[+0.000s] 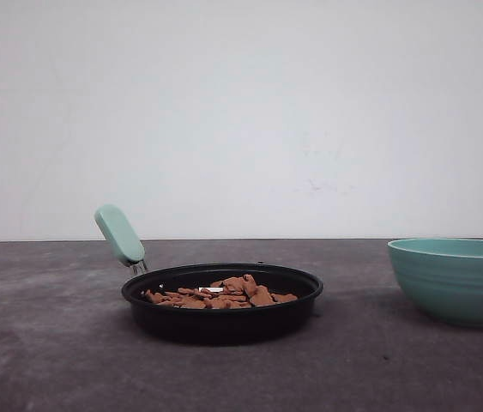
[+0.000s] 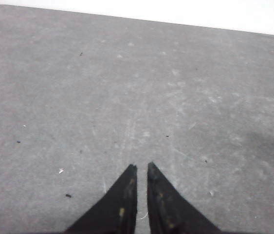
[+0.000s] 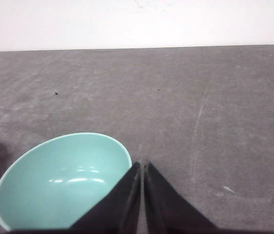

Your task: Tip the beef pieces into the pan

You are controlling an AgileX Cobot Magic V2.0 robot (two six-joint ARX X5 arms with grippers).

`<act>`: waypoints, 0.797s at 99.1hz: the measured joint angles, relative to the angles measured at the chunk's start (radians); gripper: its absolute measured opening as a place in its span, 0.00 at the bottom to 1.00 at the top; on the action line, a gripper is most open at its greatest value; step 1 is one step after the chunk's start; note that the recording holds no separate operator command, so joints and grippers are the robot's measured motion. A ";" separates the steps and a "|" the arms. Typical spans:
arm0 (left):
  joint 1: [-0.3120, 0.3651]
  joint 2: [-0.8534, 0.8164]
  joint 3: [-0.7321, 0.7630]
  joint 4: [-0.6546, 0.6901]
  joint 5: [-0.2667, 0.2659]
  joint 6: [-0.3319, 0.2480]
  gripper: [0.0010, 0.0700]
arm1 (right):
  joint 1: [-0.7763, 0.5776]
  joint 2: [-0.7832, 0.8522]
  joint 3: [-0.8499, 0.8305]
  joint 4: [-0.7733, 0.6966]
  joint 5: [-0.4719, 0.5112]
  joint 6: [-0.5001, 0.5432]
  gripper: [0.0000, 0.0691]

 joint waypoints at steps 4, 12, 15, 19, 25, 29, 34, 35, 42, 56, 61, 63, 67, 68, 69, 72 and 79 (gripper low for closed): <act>0.000 0.000 0.000 0.001 0.016 0.000 0.00 | 0.000 0.000 0.000 0.000 0.000 0.000 0.01; 0.000 0.000 -0.001 0.003 0.036 0.000 0.00 | 0.000 0.000 0.000 0.000 0.000 0.000 0.01; 0.000 0.000 -0.001 0.003 0.036 0.000 0.00 | 0.000 0.000 0.000 0.000 0.000 0.000 0.01; 0.000 0.000 -0.001 0.003 0.035 0.000 0.00 | 0.000 0.000 0.000 0.000 0.000 0.000 0.01; 0.000 0.000 -0.001 0.003 0.030 0.005 0.00 | 0.000 0.000 0.000 0.000 0.000 0.000 0.01; 0.000 0.000 -0.001 0.002 0.029 0.005 0.00 | 0.000 0.000 0.000 0.000 0.000 0.000 0.01; 0.000 0.000 -0.001 0.002 0.029 0.005 0.00 | 0.000 0.000 0.000 0.000 0.000 0.000 0.01; 0.000 0.000 -0.001 0.002 0.029 0.005 0.00 | 0.000 0.000 0.000 0.000 0.000 0.000 0.01; 0.000 0.000 -0.001 0.002 0.028 0.005 0.00 | 0.000 0.000 0.000 0.000 0.000 0.000 0.01; 0.000 0.000 -0.001 0.002 0.028 0.005 0.00 | 0.000 0.000 0.000 0.000 0.000 0.000 0.01; 0.000 0.000 -0.001 0.002 0.028 0.005 0.00 | 0.000 0.000 0.000 0.000 0.000 0.000 0.01; 0.000 0.000 -0.001 0.002 0.028 0.005 0.00 | 0.000 0.000 0.000 0.000 0.000 0.000 0.01; 0.000 0.000 -0.001 0.002 0.028 0.005 0.00 | 0.000 0.000 0.000 0.000 0.000 0.000 0.01; 0.000 0.000 -0.001 0.002 0.028 0.005 0.00 | 0.000 0.000 0.000 0.000 0.000 0.000 0.01; 0.000 0.000 -0.001 0.002 0.028 0.005 0.00 | 0.000 0.000 0.000 0.000 0.000 0.000 0.01; 0.000 0.000 -0.001 0.002 0.028 0.005 0.00 | 0.000 0.000 0.000 0.000 0.000 0.000 0.01; 0.000 0.000 -0.001 0.002 0.028 0.005 0.00 | 0.000 0.000 0.000 0.000 0.000 0.000 0.01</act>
